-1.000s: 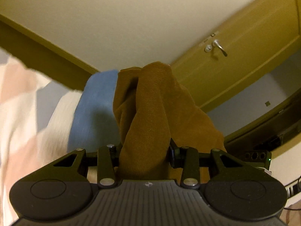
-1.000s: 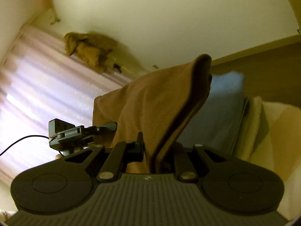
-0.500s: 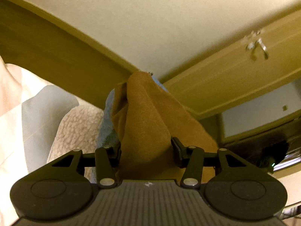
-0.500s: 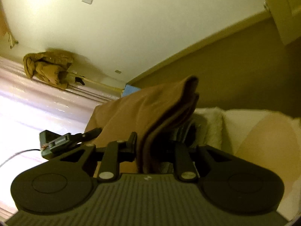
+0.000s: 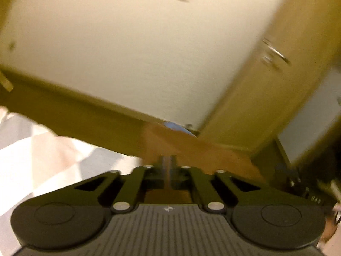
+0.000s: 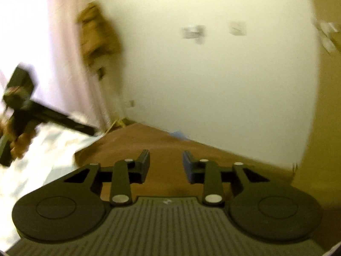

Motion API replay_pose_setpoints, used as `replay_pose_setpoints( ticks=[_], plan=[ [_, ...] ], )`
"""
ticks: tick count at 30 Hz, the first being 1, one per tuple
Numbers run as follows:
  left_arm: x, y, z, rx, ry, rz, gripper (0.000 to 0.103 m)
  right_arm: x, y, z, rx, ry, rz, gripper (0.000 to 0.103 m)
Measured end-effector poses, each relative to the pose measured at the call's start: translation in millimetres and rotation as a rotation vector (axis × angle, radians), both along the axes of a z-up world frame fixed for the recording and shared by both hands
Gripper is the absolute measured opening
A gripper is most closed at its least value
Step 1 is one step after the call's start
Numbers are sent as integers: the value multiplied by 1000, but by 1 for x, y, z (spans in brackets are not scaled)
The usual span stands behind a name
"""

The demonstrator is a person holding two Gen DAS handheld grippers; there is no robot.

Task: Fold clothes
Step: 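Lift the folded garment with both grippers and carry it toward the clothes stack, then lower the brown garment onto the blue clothes stack and open both grippers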

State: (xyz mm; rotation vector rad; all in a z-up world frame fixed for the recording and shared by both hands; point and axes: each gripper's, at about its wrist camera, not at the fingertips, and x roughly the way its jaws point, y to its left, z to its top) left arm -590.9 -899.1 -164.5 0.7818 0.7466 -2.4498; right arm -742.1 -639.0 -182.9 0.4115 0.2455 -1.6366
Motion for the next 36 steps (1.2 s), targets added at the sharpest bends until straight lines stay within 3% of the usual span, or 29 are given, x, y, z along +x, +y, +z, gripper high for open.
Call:
replay_pose_setpoints(
  ticks=[3,7,9,13,16,21,25,27,31,34,36],
  plan=[
    [-10,25,-41,-57,-44,-20,0,16,-13,-43,108,75,12,17],
    [-3,14,-85,-12,66,57,8,13,-4,-67,77,127,8,17],
    [-3,21,-89,-60,77,46,8,15,0,-67,63,152,23,17],
    [1,24,-85,-84,45,42,8,5,5,-47,98,153,10,17],
    [3,29,-52,-97,6,54,5,-9,15,-17,79,101,-42,19],
    [-9,28,-7,-202,18,39,7,-40,-43,5,44,90,-57,20],
    [-43,4,-25,-167,-15,42,7,-71,-103,-12,163,123,-59,28],
    [-54,-8,-39,-147,-41,72,7,-87,-117,-29,255,95,-70,32],
    [-54,-24,-64,-87,-30,133,11,-123,-94,-43,245,-72,-132,46],
    [-46,-24,-67,-87,-21,152,10,-142,-72,-44,230,-135,-206,47],
    [-39,-24,-62,-93,-26,177,8,-142,-55,-35,195,-125,-220,40]
  ],
)
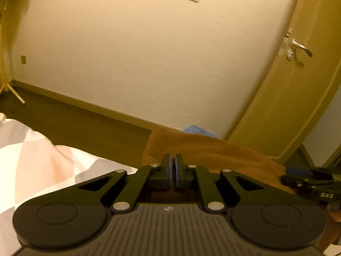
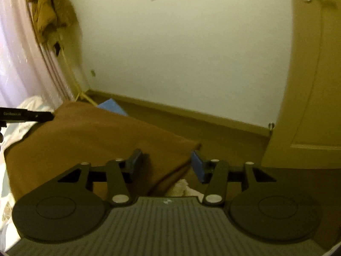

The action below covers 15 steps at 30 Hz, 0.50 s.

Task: Fold clothes
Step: 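Lower the brown garment onto the blue clothes stack and open both grippers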

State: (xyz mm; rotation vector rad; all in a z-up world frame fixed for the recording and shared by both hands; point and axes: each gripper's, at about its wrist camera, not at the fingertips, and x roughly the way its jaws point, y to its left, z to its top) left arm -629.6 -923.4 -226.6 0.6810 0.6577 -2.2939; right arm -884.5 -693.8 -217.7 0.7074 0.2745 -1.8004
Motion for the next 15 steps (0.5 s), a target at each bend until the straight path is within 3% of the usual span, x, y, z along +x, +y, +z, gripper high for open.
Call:
replay_pose_setpoints(
  ticks=[4,7,11,13,15],
  plan=[
    [30,17,27,-35,13,75,7,28,38,21,-90,67,104,39],
    [49,51,42,-50,11,76,7,62,58,25,-101,110,218,37],
    [55,94,33,-67,-47,36,15,90,65,4,-9,176,276,34],
    [58,97,15,-50,-75,60,18,84,63,3,1,150,265,34],
    [61,96,15,-31,-63,93,16,77,63,12,-5,132,234,34]
  ],
)
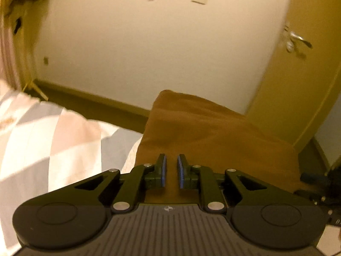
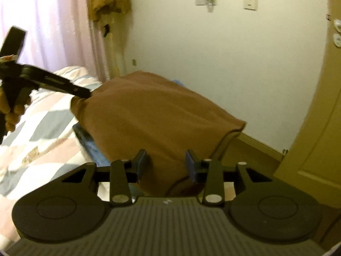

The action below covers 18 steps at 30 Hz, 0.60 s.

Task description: Fold clothes

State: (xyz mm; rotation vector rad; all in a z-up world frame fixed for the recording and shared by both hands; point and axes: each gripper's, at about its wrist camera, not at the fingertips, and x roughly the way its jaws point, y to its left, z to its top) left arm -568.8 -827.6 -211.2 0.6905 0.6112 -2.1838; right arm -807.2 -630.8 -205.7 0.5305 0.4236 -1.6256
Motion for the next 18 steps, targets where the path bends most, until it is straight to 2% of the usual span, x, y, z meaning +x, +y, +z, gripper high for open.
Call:
replay_pose_setpoints(
  ticks=[2,4,5,7,8,10,13,15,18],
  plan=[
    [1,4,14,-29,-10,34,17,-4,2,7,20,-15,-40,37],
    [0,11,28,-31,-46,79,30,-3,11,13,59,-43,-91,44],
    [1,15,33,-10,-64,102,34,0,14,17,79,-72,-120,44],
    [2,25,40,37,-103,130,52,7,23,26,103,-136,-176,49],
    [1,33,44,56,-131,135,56,12,29,32,106,-170,-202,52],
    [-1,53,53,90,-185,136,74,21,45,47,88,-228,-245,75],
    [-2,83,71,112,-232,112,88,38,61,73,79,-243,-285,88],
    [-1,105,85,108,-271,103,97,51,74,89,85,-232,-294,90],
    [7,136,109,70,-314,96,101,71,104,117,77,-210,-313,102]
  ],
)
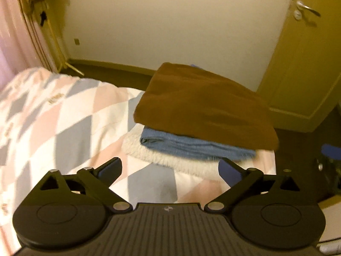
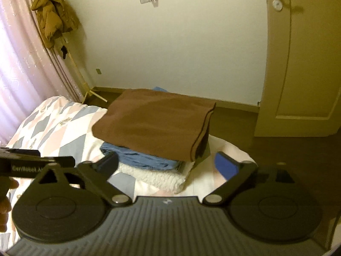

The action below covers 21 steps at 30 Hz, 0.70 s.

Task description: Fold clothes

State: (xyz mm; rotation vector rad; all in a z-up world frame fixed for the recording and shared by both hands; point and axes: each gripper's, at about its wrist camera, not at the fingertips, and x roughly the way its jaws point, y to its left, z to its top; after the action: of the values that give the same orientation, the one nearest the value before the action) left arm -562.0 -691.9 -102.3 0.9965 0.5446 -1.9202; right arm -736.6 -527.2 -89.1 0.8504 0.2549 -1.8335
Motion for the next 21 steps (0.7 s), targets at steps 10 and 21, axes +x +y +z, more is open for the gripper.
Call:
replay_pose_setpoints(
  ticks=[10,21],
  plan=[
    [66,79,62,-28,27,37,103,45,62,58,-2,-6,-17,102],
    [90,144,104,-88,3,30,103,71,116,90,-48,-16,-70,102]
  ],
)
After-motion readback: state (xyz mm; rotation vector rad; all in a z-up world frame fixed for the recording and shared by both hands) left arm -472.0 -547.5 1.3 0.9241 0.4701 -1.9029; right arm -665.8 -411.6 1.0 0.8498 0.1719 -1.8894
